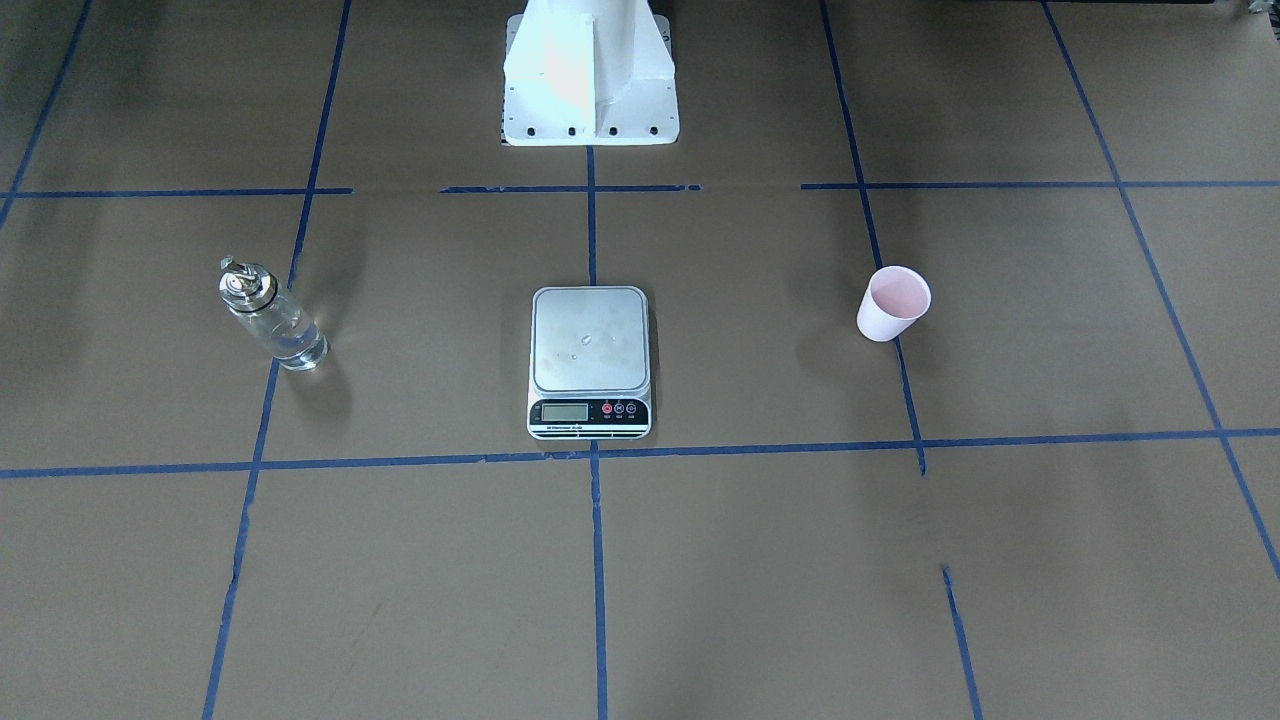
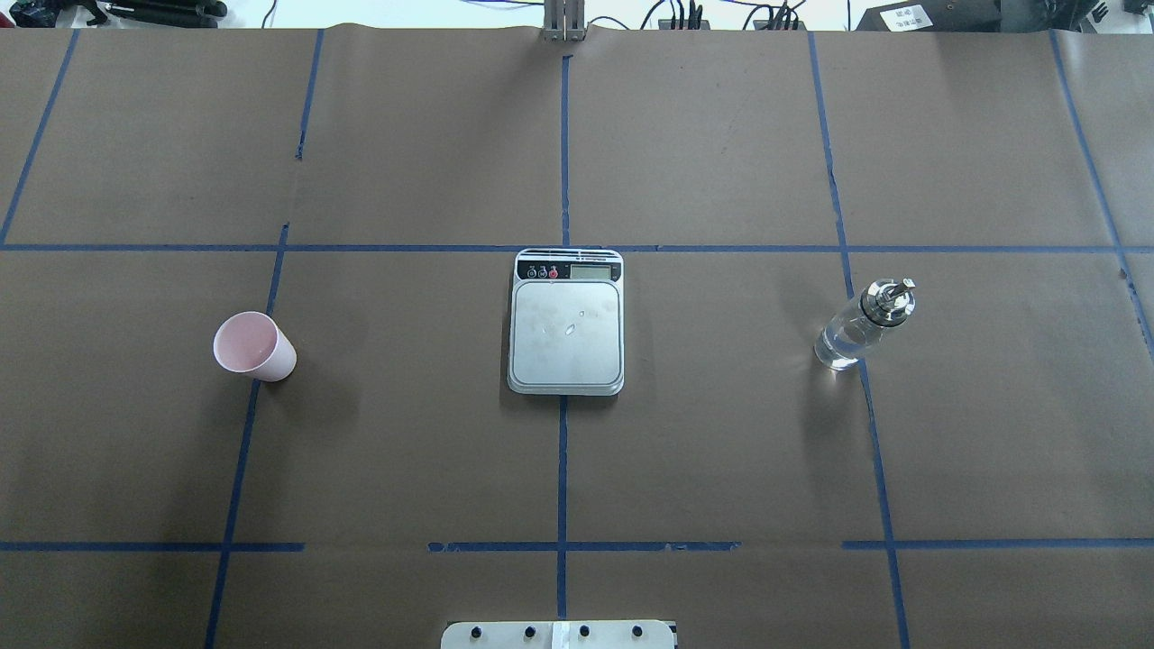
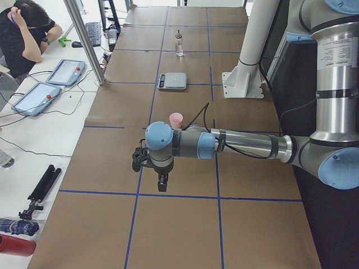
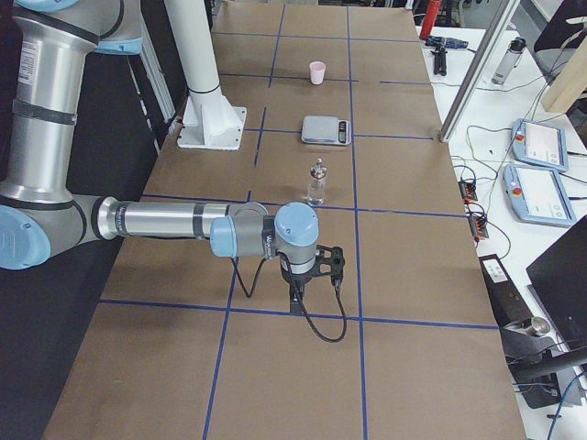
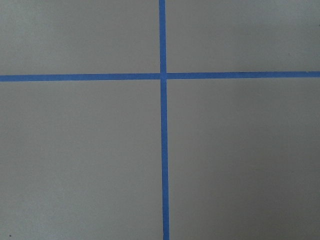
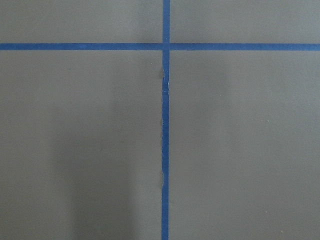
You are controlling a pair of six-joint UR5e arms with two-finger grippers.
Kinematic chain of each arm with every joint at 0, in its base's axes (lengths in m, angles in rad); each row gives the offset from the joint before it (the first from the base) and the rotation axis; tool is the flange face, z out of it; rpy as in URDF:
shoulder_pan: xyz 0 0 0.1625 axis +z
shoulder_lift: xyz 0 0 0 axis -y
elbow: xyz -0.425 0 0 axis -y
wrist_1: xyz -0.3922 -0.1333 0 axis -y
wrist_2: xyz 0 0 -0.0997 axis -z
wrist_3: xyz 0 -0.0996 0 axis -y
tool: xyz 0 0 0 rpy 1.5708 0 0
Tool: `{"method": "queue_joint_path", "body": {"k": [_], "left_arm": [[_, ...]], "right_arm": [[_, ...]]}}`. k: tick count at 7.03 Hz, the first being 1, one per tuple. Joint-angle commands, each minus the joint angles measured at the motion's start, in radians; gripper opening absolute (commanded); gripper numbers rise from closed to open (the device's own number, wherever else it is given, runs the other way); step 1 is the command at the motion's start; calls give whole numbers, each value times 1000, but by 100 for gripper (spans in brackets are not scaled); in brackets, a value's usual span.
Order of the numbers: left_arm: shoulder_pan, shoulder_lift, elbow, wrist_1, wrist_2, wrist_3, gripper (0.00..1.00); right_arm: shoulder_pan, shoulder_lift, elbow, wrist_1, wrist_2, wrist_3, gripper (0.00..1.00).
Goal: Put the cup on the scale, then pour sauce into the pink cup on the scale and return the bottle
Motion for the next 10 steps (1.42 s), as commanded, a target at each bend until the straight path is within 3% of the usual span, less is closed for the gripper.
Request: {"method": "queue_joint_path", "body": {"k": [1,4,5,7,9,10], "left_arm": [[8,0,-2,-6,0,2,100],[11,0,1,-81,5,5,100],[52,0,11,-153,9,0,100],[68,-6,28,-280,6,-3,100],[66,-6,37,-414,5,0,100],[66,-79,49,-521,8,-3,100]], "right_arm": [[-3,-1,0,1,0,1,100],[-11,5,19,2,19,1,100],[-13,14,26,28,60,8,100],[-14,40,18,204,80,16,100],[-11,115,-16,209,74,18,100],[-11,118,-28,209,76,16,100]]}}
